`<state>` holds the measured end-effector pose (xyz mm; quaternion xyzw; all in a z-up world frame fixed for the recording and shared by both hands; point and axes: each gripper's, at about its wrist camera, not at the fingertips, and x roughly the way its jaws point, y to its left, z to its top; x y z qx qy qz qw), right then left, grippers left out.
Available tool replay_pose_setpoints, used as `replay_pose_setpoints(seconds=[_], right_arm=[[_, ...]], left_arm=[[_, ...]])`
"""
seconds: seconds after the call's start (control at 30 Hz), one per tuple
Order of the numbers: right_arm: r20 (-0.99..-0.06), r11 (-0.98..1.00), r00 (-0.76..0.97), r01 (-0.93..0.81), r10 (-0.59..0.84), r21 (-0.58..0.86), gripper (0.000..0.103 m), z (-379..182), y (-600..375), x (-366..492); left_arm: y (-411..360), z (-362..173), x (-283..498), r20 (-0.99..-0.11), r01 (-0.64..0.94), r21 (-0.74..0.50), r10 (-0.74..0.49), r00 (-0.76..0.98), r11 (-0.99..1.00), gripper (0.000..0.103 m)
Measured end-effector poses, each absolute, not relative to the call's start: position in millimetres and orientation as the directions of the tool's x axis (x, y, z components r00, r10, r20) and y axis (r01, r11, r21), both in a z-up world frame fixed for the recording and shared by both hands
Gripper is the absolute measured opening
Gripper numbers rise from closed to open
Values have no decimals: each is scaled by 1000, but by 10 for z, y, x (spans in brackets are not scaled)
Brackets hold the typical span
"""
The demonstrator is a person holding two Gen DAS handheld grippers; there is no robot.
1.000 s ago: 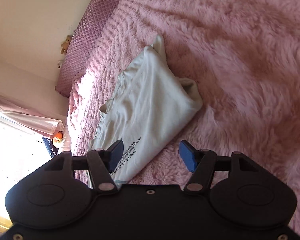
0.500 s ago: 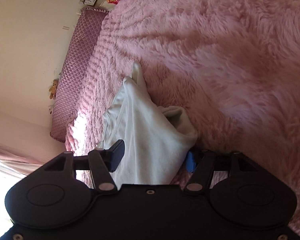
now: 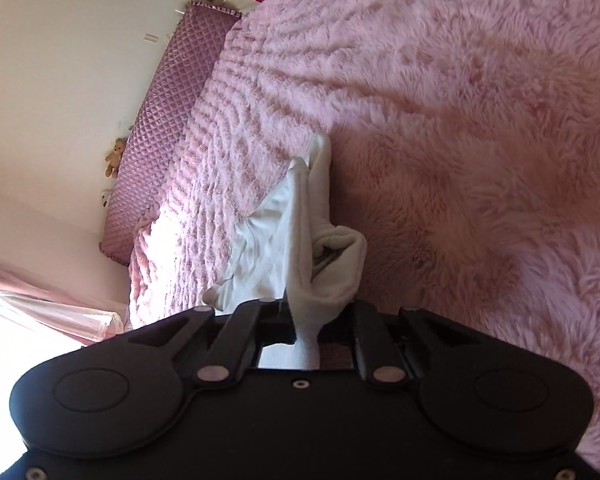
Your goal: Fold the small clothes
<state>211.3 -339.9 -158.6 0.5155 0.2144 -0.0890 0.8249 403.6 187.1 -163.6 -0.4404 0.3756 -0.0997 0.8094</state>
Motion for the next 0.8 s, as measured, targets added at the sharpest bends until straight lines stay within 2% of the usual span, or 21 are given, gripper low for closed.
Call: replay_pose_setpoints(seconds=[0.13,0.37,0.43,0.57,0.63,0.73,0.8], right_arm=[[-447,445,887,356,115,822,6,-1556,-3395,1545],[-587,446,804,494,93,747,5,-2100,-3439,759],[-571,451,817,481,80,752,3,-2214,-3458,718],[-579,517,812,466,72,718,4,-2244,-3457,751],[-626,579,777,484,59,656,10,-2101,-3428,799],[-699,677,713,544,-62,495,32,-1716,-3298,807],[-682,777,718,506,-140,374,33,-1434,-3096,835]], left_arm=[[1969,-1632,3522,-528,-155,-787,-522,670,597,7],[2035,-2308,2865,-661,-254,-711,-501,558,656,6],[2034,-2466,2798,-660,-240,-702,-487,572,670,8],[1940,-2433,2776,-674,-167,-643,-450,586,747,13],[1935,-2305,2761,-694,-157,-610,-427,580,777,16],[1956,-1928,2709,-707,-130,-526,-348,616,840,16],[1891,-1619,2652,-687,-74,-458,-300,661,886,19]])
